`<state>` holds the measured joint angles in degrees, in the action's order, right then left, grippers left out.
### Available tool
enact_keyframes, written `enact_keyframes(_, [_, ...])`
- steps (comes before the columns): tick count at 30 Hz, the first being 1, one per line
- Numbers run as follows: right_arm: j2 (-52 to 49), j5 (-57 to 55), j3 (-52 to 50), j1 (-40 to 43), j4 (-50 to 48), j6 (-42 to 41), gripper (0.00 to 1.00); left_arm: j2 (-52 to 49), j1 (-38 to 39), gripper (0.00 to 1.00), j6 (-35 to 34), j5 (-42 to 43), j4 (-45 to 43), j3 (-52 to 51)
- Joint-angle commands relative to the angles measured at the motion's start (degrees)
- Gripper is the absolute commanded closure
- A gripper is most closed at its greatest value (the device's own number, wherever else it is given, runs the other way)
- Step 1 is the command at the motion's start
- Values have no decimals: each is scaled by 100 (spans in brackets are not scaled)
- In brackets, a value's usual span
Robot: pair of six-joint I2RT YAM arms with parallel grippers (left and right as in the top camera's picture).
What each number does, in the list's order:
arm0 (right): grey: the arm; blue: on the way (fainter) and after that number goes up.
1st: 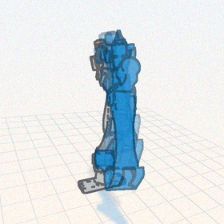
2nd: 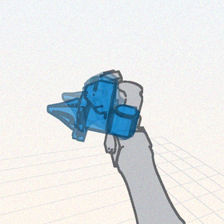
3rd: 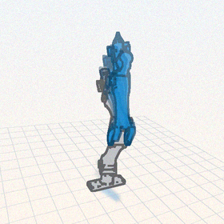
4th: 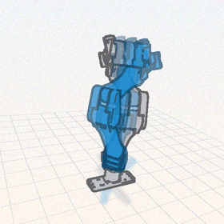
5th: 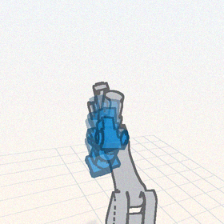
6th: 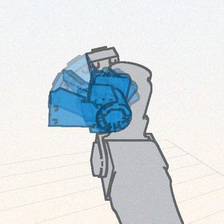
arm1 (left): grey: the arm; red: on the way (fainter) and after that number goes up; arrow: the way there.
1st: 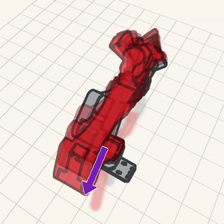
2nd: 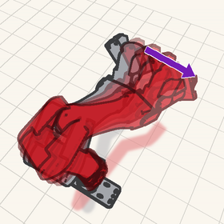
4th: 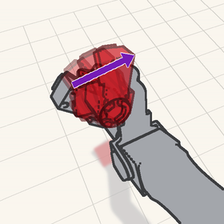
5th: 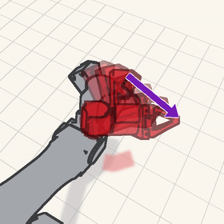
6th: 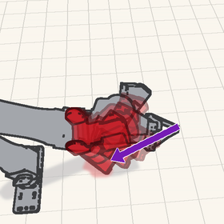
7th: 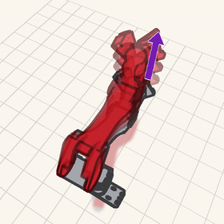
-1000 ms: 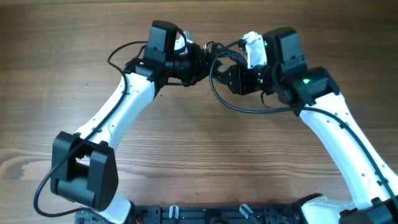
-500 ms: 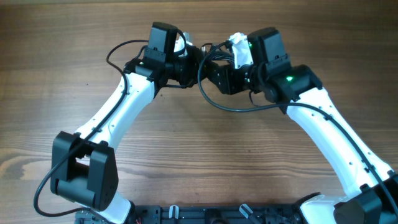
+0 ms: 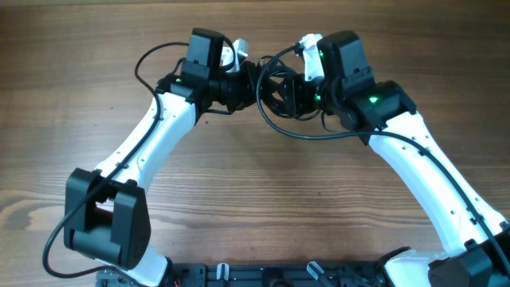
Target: Untangle cables
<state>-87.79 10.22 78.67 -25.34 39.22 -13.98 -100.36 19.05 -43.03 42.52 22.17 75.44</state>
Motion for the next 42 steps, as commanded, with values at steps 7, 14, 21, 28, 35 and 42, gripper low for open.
enact_keyframes(7, [-190,-417,120,-11,240,647,62,26,-219,96,382,573,-48,52])
enact_keyframes(14, [-170,-385,120,-20,96,654,66,26,-219,96,380,564,-48,52])
enact_keyframes(21, [-212,-304,107,-22,199,649,74,26,-219,96,361,566,-48,52])
enact_keyframes(28, [-214,-11,107,-22,269,949,74,26,-219,96,361,566,-48,52])
enact_keyframes(35, [-522,-162,-33,-20,170,745,89,26,-219,96,361,588,-48,52])
enact_keyframes(42, [621,1843,310,348,184,612,96,26,-219,96,-216,-820,479,52])
